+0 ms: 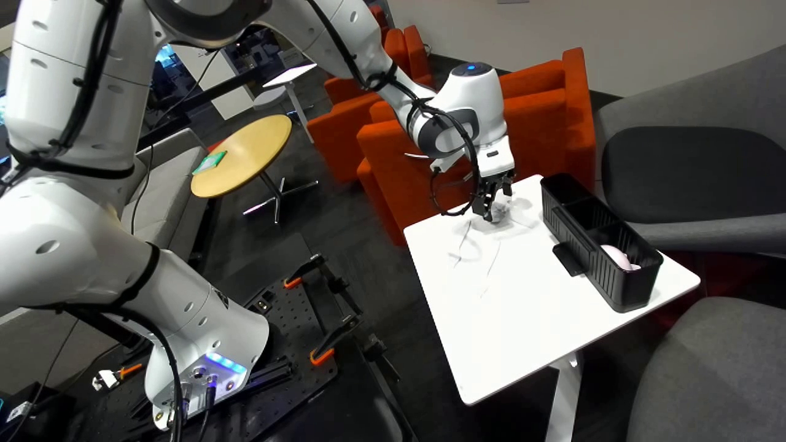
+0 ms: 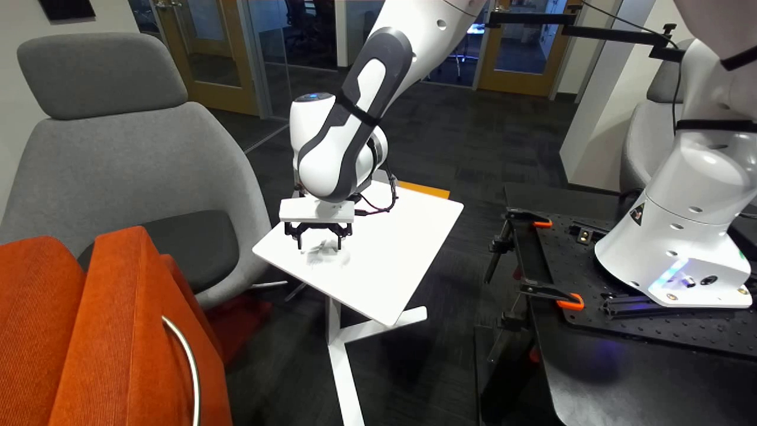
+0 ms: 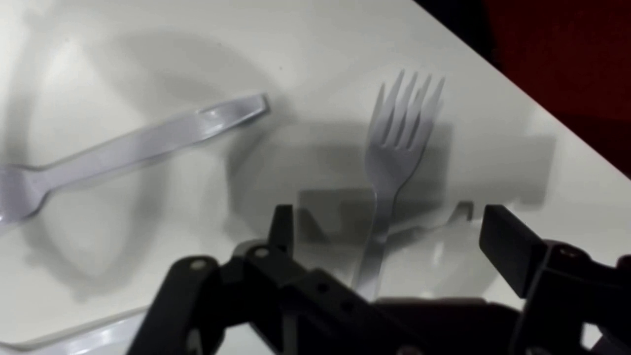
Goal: Move the white fork on the left to the right
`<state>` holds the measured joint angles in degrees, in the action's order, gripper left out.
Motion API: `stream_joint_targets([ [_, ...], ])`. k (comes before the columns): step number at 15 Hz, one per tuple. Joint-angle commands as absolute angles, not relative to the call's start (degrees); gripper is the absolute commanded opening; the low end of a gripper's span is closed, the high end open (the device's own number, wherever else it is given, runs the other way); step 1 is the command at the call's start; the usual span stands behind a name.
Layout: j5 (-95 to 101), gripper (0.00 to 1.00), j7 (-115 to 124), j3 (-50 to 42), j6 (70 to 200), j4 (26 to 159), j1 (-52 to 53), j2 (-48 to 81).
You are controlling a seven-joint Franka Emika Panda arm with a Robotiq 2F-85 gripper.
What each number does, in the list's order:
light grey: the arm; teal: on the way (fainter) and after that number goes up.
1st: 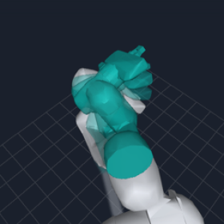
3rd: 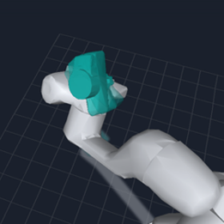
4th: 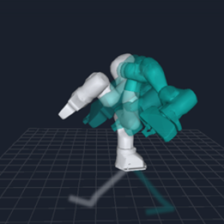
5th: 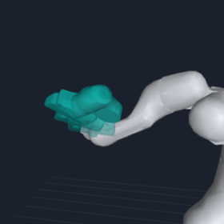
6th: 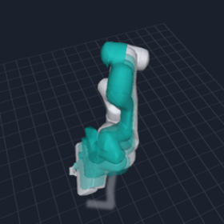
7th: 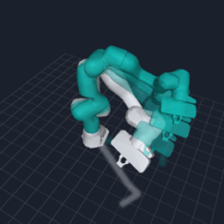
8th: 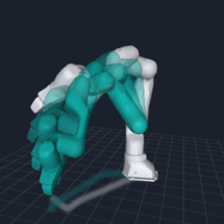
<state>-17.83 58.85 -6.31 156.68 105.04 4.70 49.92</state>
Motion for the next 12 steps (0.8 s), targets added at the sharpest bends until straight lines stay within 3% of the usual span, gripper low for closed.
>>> stream_joint_targets([
  [1, -17.3, 0.66, 61.0, -7.6, 154.0, 102.7, 5.7, 51.0],
  [10, -17.2, 0.00, 61.0, -8.0, 152.1, 101.9, 5.7, 50.9],
  [12, -17.0, 0.00, 60.9, -8.1, 151.9, 103.6, 6.2, 48.9],
])
